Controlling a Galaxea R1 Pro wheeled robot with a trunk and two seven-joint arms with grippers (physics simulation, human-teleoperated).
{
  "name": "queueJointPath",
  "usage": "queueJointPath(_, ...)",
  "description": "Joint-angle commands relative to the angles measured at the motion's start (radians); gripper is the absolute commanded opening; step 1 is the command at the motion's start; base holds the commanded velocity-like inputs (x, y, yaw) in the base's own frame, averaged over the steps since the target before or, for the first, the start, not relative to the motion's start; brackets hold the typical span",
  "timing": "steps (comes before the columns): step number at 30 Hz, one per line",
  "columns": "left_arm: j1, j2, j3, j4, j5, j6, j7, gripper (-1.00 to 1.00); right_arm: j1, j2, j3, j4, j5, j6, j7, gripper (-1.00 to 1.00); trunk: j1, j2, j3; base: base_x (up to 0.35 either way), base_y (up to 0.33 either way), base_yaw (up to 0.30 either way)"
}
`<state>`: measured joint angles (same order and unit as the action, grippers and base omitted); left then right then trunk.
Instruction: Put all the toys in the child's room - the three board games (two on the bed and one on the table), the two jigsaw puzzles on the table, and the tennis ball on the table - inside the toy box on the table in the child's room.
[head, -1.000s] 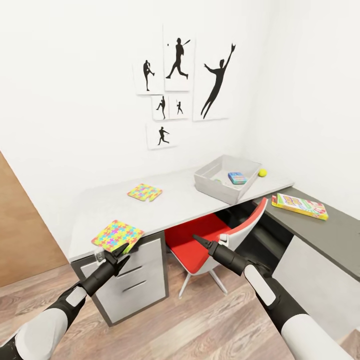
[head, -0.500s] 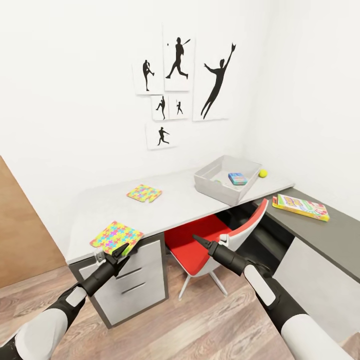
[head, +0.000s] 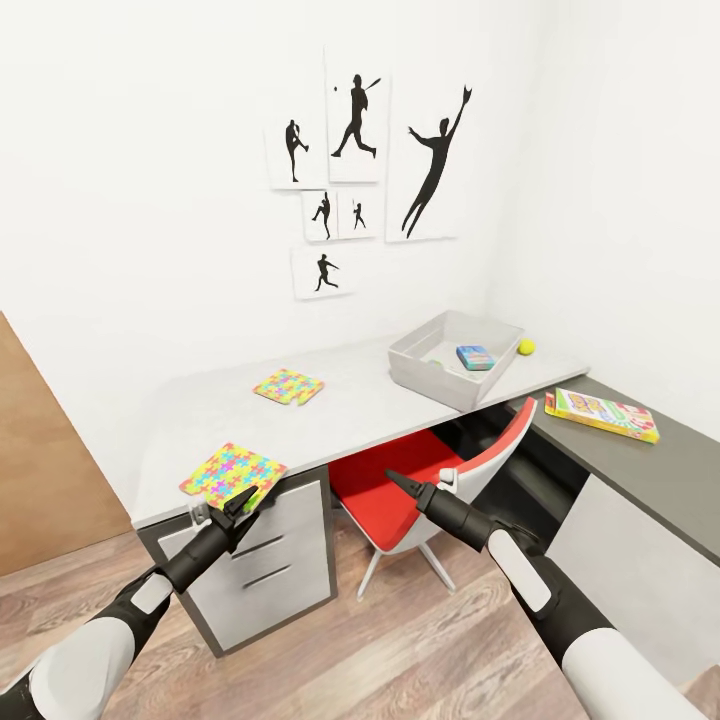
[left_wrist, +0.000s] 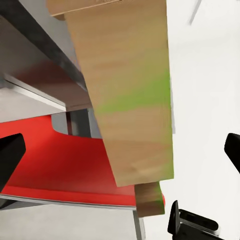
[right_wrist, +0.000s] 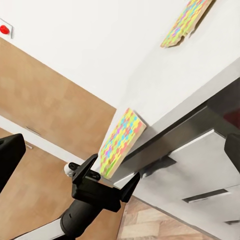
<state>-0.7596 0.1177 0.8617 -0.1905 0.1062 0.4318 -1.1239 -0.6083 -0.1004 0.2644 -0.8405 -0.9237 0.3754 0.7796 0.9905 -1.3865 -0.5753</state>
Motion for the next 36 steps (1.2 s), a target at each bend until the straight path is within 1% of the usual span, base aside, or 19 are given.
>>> queueJointPath(1, 0.000, 0.000, -0.005, 0.000, 0.010, 0.011, -0.001, 1.00, -0.001, -0.001, 0.002, 0.000, -0.011, 0.008, -0.001, 1.00, 0.000, -0.001, -0.001, 0.000, 0.000, 0.000)
queueJointPath(9, 0.000, 0.000, -0.004, 0.000, 0.010, 0.011, -0.001, 1.00, -0.001, -0.001, 0.002, 0.000, -0.011, 0.008, -0.001, 1.00, 0.000, -0.001, -0.001, 0.000, 0.000, 0.000)
queueJointPath(16, 0.000, 0.000, 0.011, 0.000, 0.010, 0.013, 0.001, 1.00, -0.001, -0.001, 0.002, -0.001, -0.011, 0.008, -0.001, 1.00, 0.000, -0.001, -0.001, 0.000, 0.000, 0.000)
queueJointPath(17, 0.000, 0.000, 0.012, 0.000, 0.010, 0.015, 0.002, -1.00, -0.001, -0.001, 0.002, -0.001, -0.011, 0.008, -0.002, 1.00, 0.000, -0.001, -0.001, 0.000, 0.000, 0.000)
queueJointPath(36, 0.000, 0.000, 0.014, 0.000, 0.010, 0.019, 0.003, -1.00, -0.001, -0.001, 0.001, -0.001, -0.011, 0.008, -0.001, 1.00, 0.000, -0.001, -0.001, 0.000, 0.000, 0.000)
